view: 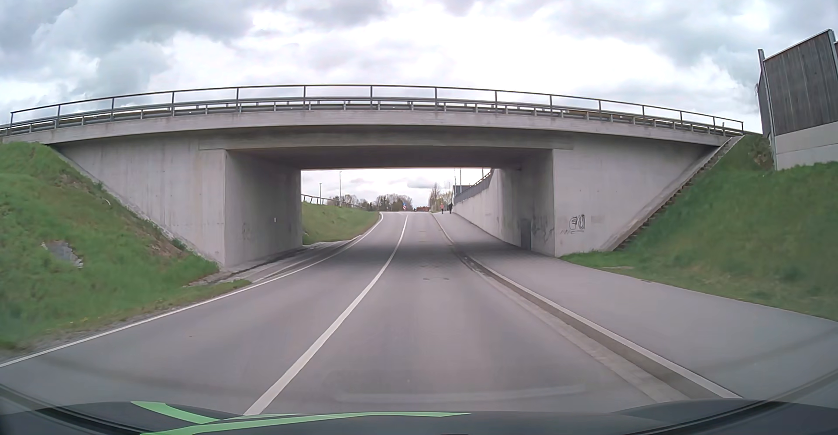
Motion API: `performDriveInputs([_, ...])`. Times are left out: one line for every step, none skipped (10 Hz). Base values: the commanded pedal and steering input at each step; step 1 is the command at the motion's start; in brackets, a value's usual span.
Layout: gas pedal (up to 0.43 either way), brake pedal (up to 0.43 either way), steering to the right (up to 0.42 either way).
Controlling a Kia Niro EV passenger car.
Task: Follow the waypoints while adhering to traffic rules and regulations
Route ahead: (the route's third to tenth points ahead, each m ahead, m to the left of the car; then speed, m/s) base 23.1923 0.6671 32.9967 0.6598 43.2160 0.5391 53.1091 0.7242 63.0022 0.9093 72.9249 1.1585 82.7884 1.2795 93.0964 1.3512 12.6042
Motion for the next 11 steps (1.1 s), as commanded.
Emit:
performDriveInputs([0.059, 0.000, 0.000])
performDriveInputs([0.067, 0.000, 0.000])
performDriveInputs([0.098, 0.000, 0.000])
performDriveInputs([0.098, 0.000, 0.000])
performDriveInputs([0.098, 0.000, 0.000])
performDriveInputs([0.110, 0.000, 0.000])
performDriveInputs([0.110, 0.000, 0.000])
performDriveInputs([0.118, 0.000, 0.000])
performDriveInputs([0.118, 0.000, 0.000])
performDriveInputs([0.118, 0.000, 0.000])
performDriveInputs([0.118, 0.000, 0.000])
